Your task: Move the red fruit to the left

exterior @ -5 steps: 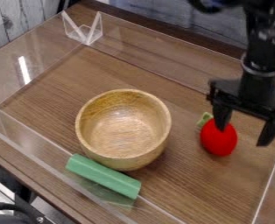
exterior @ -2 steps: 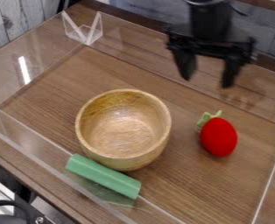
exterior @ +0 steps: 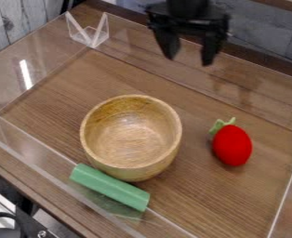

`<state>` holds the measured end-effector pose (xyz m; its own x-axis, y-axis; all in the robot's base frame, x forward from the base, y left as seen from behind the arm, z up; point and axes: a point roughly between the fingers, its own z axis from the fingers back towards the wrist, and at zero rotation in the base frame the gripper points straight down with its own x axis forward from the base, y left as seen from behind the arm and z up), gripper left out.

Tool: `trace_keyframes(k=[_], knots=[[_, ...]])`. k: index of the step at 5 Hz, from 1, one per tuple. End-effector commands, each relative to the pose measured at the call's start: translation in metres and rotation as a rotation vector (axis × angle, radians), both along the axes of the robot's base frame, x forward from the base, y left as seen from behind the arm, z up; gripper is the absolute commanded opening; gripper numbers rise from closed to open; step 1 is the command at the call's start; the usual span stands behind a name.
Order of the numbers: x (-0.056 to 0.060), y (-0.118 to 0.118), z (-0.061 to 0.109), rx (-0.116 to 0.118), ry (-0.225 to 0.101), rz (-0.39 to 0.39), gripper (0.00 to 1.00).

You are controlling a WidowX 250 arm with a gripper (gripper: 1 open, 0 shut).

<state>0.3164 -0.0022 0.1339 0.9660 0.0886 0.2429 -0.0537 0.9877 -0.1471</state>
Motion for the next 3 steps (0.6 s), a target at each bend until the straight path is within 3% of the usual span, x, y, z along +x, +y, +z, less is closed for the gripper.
trace_keyframes(k=[1, 2, 3], knots=[[0.021, 0.004, 0.006, 0.036, -0.078, -0.044, 1.00], [0.029, 0.002, -0.006, 0.045, -0.073, -0.072, 1.00], [0.030, 0.003, -0.011, 0.056, -0.072, -0.032, 1.00]])
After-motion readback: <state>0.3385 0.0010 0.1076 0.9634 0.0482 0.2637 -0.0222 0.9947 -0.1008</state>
